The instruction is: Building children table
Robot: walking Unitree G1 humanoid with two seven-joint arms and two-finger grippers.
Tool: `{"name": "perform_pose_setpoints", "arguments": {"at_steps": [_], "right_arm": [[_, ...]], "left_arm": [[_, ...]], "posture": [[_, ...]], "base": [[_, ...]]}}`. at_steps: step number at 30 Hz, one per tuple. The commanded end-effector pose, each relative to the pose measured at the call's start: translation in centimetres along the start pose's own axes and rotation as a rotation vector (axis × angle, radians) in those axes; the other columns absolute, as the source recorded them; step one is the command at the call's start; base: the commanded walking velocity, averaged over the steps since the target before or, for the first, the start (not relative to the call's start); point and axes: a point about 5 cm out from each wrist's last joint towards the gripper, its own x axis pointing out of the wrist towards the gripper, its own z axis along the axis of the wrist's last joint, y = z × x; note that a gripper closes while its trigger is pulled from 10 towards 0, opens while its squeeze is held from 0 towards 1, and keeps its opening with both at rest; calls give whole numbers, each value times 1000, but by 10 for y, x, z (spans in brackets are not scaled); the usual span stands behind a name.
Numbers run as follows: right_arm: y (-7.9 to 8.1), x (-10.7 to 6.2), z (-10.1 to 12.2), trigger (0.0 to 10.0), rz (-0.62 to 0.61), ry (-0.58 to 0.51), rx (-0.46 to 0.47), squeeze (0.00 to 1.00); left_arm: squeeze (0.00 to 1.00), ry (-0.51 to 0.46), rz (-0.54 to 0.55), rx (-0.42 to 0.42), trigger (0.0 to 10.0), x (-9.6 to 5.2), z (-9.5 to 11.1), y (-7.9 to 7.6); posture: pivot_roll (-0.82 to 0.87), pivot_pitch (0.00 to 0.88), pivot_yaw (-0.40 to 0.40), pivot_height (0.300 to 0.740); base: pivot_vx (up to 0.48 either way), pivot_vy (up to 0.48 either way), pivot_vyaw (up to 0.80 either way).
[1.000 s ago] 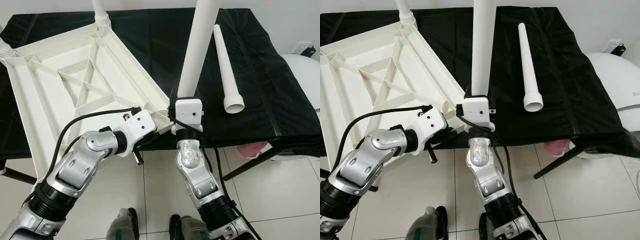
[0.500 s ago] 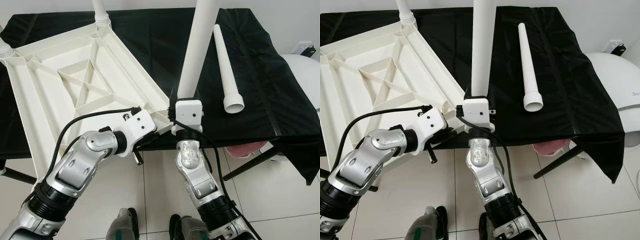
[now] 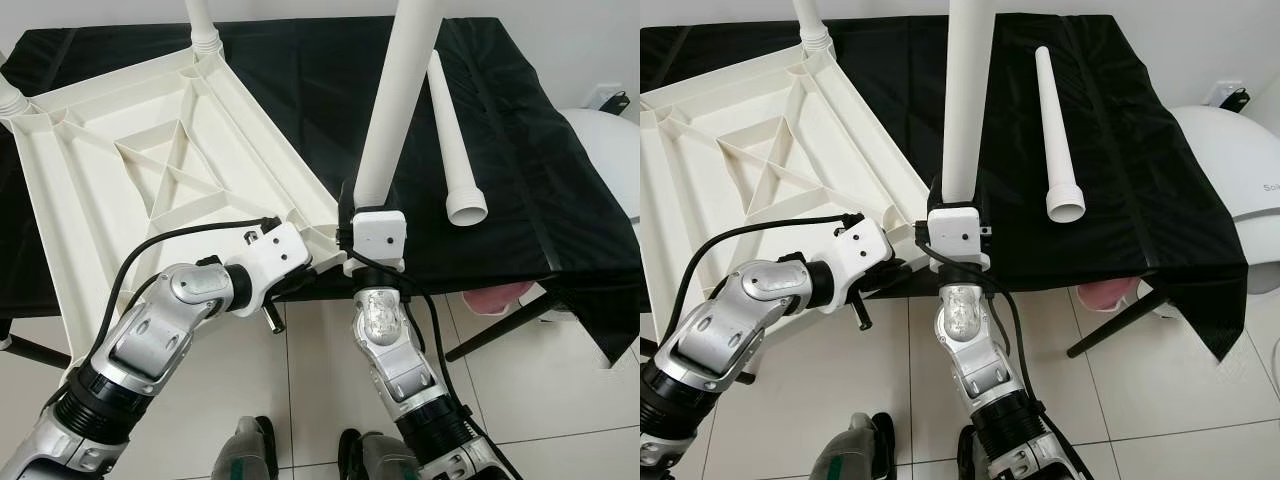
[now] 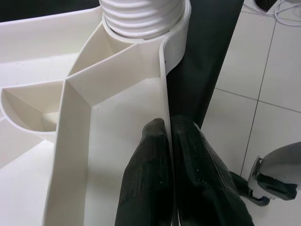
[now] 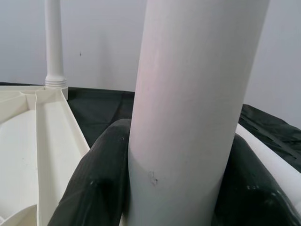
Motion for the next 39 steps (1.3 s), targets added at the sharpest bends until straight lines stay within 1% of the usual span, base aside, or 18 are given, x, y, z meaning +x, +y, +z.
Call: {"name": "perform_pose_setpoints", "arguments": {"at_steps": [1, 5, 6, 11, 12, 13, 27, 28, 39], "right_arm": [[-46, -2, -24, 10000, -168, 97, -94, 0], [-46, -1, -24, 10000, -163, 94, -95, 8], [-46, -1, -24, 10000, -163, 93, -94, 1000], [-45, 0, -21, 10000, -151, 77, -88, 1000], [-44, 0, -20, 10000, -144, 66, -95, 357], [-44, 0, -20, 10000, -144, 66, -91, 0], [-43, 2, -19, 10000, -123, 56, -85, 0], [-43, 2, -18, 0, -124, 45, -94, 0], [-39, 1, -16, 0, -110, 30, -80, 0]], "left_arm": [[0, 80, 28, -6, 10000, -13, -14, 8], [0, 81, 29, -6, 10000, -13, -14, 8], [0, 81, 29, -6, 10000, -13, -14, 8], [0, 80, 29, -7, 10000, -13, -14, 8], [0, 80, 29, -7, 10000, -13, -14, 8], [0, 80, 29, -7, 10000, -13, -14, 8], [0, 79, 30, -9, 10000, -13, -13, 8], [0, 79, 31, -10, 10000, -13, -13, 8], [0, 79, 34, -11, 10000, -13, -13, 9]], "posture": [[-9, 211, -1, 740], [-9, 211, -1, 740], [-9, 211, -1, 740], [-9, 211, -1, 740], [-9, 211, -1, 740], [-12, 213, -3, 740], [-11, 211, -6, 740], [-10, 209, -7, 740], [-10, 209, -7, 740]], "base": [[0, 0, 0], [0, 0, 0], [0, 0, 0], [0, 0, 0], [0, 0, 0], [0, 0, 0], [0, 0, 0], [0, 0, 0], [0, 0, 0]]}}
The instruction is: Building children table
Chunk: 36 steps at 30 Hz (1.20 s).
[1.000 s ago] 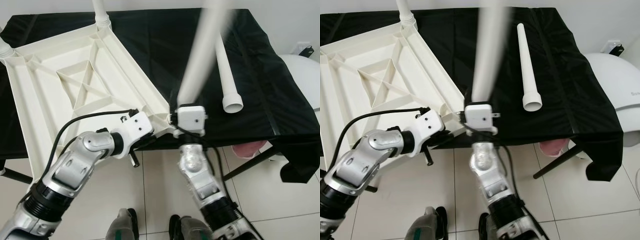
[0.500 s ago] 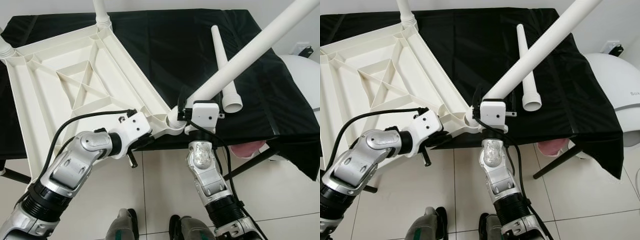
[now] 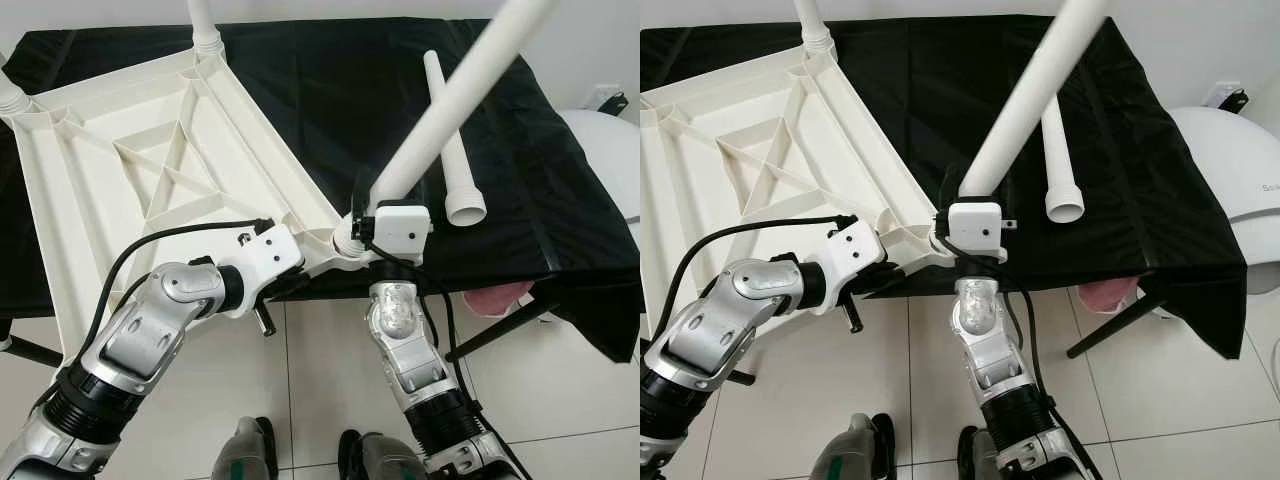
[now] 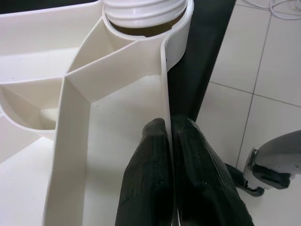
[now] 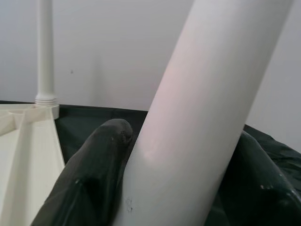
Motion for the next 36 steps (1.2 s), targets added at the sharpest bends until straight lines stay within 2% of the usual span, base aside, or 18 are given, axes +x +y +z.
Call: {"name": "perform_pose_setpoints", "arguments": {"at_steps": [1, 12, 13, 16, 20, 24, 27, 32, 36], "right_arm": [[-24, -8, -21, 0, -75, 99, -62, 0], [-9, -3, -11, 0, -9, 70, 10, 0], [-7, -2, -10, 10000, 4, 70, 21, 0], [-5, -1, -8, 10000, 19, 64, 33, 0], [2, 3, 8, 10000, 94, -51, 20, 0], [3, 4, 10, 10000, 111, -58, 30, 0], [3, 13, 20, 10000, 99, -78, 76, 0], [3, 18, 25, 10000, 89, -83, 101, 0], [3, 16, 21, 10000, 94, -67, 103, 0]], "left_arm": [[0, 54, 45, -8, 10000, -8, -9, 6], [0, 56, 50, -7, 10000, -9, -9, 8], [0, 56, 50, -7, 10000, -9, -9, 8], [0, 56, 51, -7, 10000, -9, -9, 8], [0, 56, 50, -5, 10000, -9, -9, 8], [0, 56, 50, -5, 10000, -9, -9, 8], [0, 57, 52, -4, 10000, -9, -9, 9], [0, 59, 54, -4, 10000, -9, -10, 9], [0, 58, 54, -2, 10000, -9, -10, 9]], "posture": [[-10, 209, -7, 740], [-7, 213, -4, 740], [-8, 213, -5, 740], [-8, 213, -5, 740], [-8, 213, -5, 740], [-10, 209, -4, 740], [-7, 203, -4, 740], [-7, 200, -3, 740], [-7, 200, -3, 740]], "base": [[0, 0, 0], [0, 0, 0], [0, 0, 0], [0, 0, 0], [0, 0, 0], [0, 0, 0], [0, 0, 0], [0, 0, 0], [0, 0, 0]]}}
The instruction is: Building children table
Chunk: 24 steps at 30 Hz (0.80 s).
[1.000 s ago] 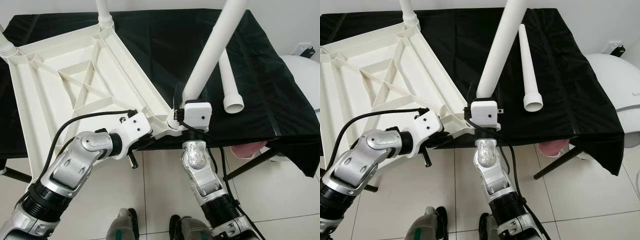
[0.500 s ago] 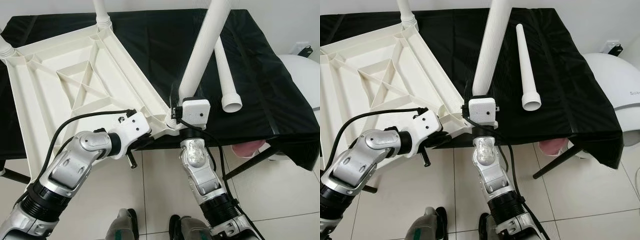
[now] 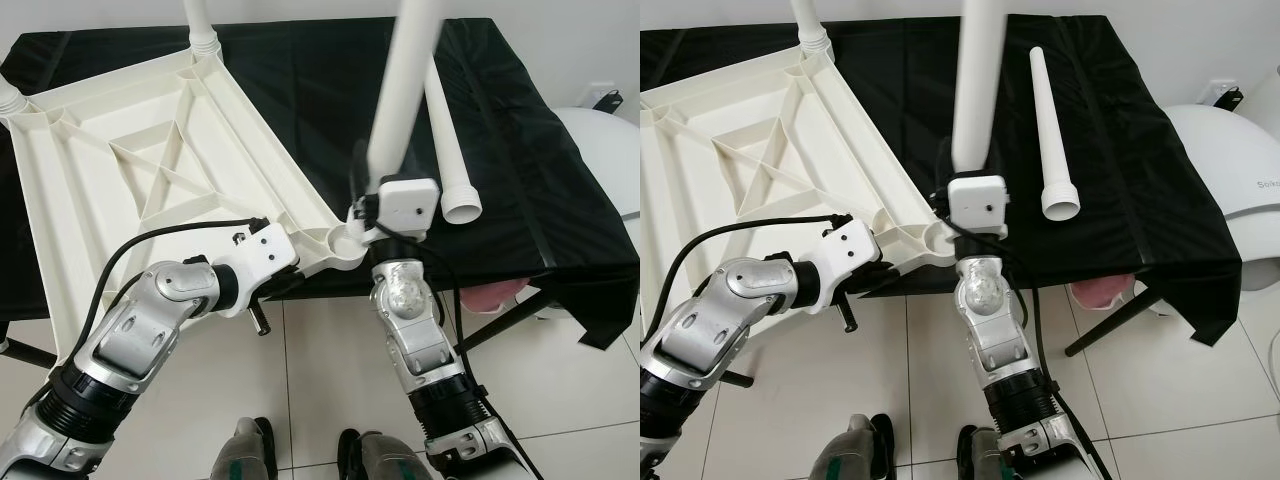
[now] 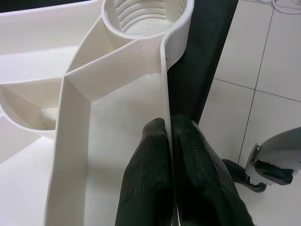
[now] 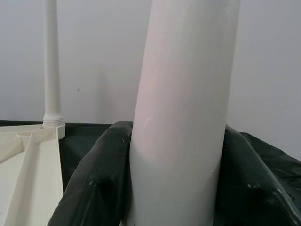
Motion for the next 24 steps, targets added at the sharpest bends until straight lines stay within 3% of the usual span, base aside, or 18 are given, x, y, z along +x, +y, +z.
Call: {"name": "perform_pose_setpoints", "arguments": {"at_steps": [1, 9, 13, 22, 23, 24], "right_arm": [[-1, -7, -10, 10000, -4, 72, 30, 0], [-14, 0, -17, 10000, -16, 160, 96, 0], [-20, 13, -6, 10000, 34, 114, 175, 0], [-26, 23, 4, 10000, 78, 49, 195, 0], [-26, 24, 5, 10000, 81, 50, 199, 0], [-26, 24, 5, 10000, 88, 49, 201, 0]], "left_arm": [[0, 38, 33, -2, 10000, -4, -6, 4], [0, 39, 33, -2, 10000, -4, -7, 4], [0, 34, 33, -3, 10000, -3, -6, 5], [0, 8, 47, -13, 10000, -4, -2, 9], [290, -5, 55, -7, 10000, -5, -1, 10], [1000, -24, 73, -25, 10000, -6, 0, 12]], "posture": [[-7, 200, -3, 740], [-10, 197, -2, 740], [-16, 194, 1, 740], [-16, 199, 0, 740], [-16, 199, 0, 740], [-16, 200, -1, 740]], "base": [[0, 0, 0], [0, 0, 0], [0, 0, 0], [0, 0, 0], [0, 0, 0], [0, 0, 0]]}}
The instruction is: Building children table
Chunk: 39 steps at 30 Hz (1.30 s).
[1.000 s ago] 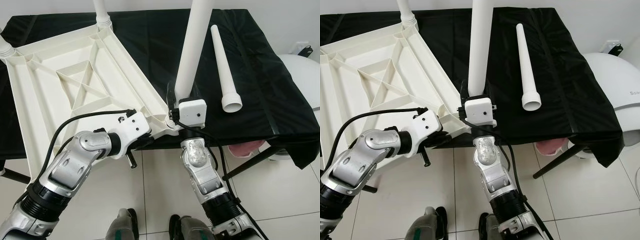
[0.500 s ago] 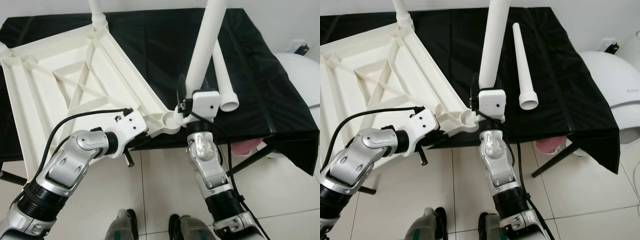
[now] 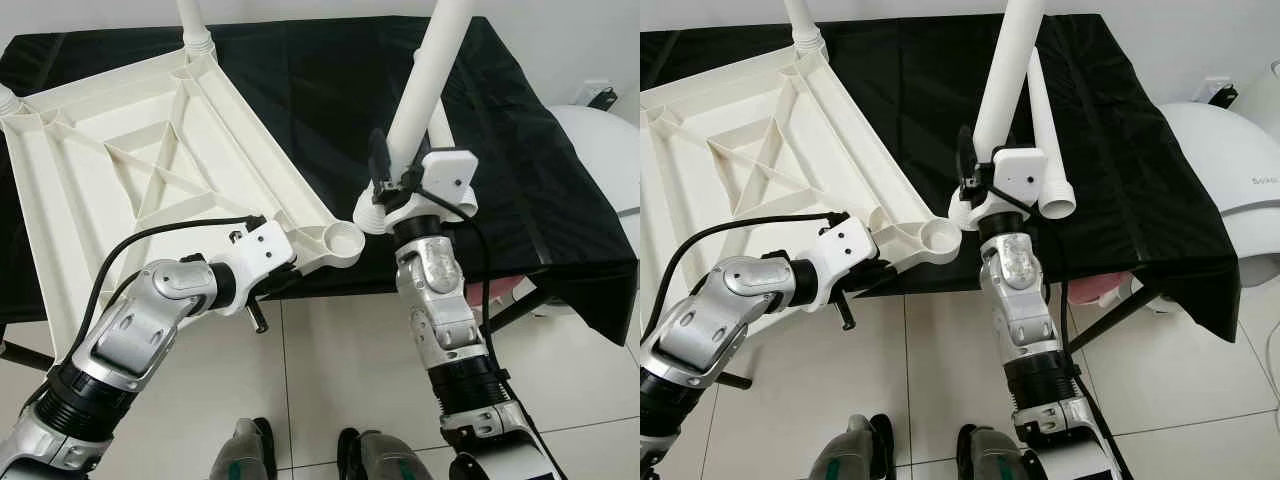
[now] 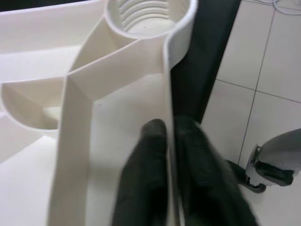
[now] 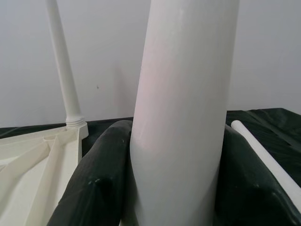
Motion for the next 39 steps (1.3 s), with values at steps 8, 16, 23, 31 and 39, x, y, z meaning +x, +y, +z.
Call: {"name": "perform_pose_setpoints", "arguments": {"at_steps": [8, 16, 23, 31, 39], "right_arm": [[-2, 2, 5, 10000, 45, -22, 16, 0], [-11, 8, 7, 10000, 132, -21, 37, 0], [-20, 17, 8, 10000, 162, -3, 59, 0], [-17, 18, 1, 10000, 271, 37, 57, 0], [-9, 17, -1, 10000, 391, 49, 68, 0]], "left_arm": [[0, -5, 80, -10, 10000, -9, 1, 15], [0, -200, 36, -88, 10000, -27, 40, 30], [0, -359, 93, -148, 10000, -43, 67, 55], [0, -470, 191, -230, 10000, -34, 85, 65], [0, -579, 149, -312, 10000, -25, 108, 67]], "posture": [[-12, 203, 0, 740], [-14, 201, -4, 740], [-7, 189, -8, 740], [-1, 169, -17, 740], [-3, 152, -26, 740]], "base": [[0, 0, 0], [0, 0, 0], [0, 0, 0], [0, 0, 0], [0, 0, 0]]}}
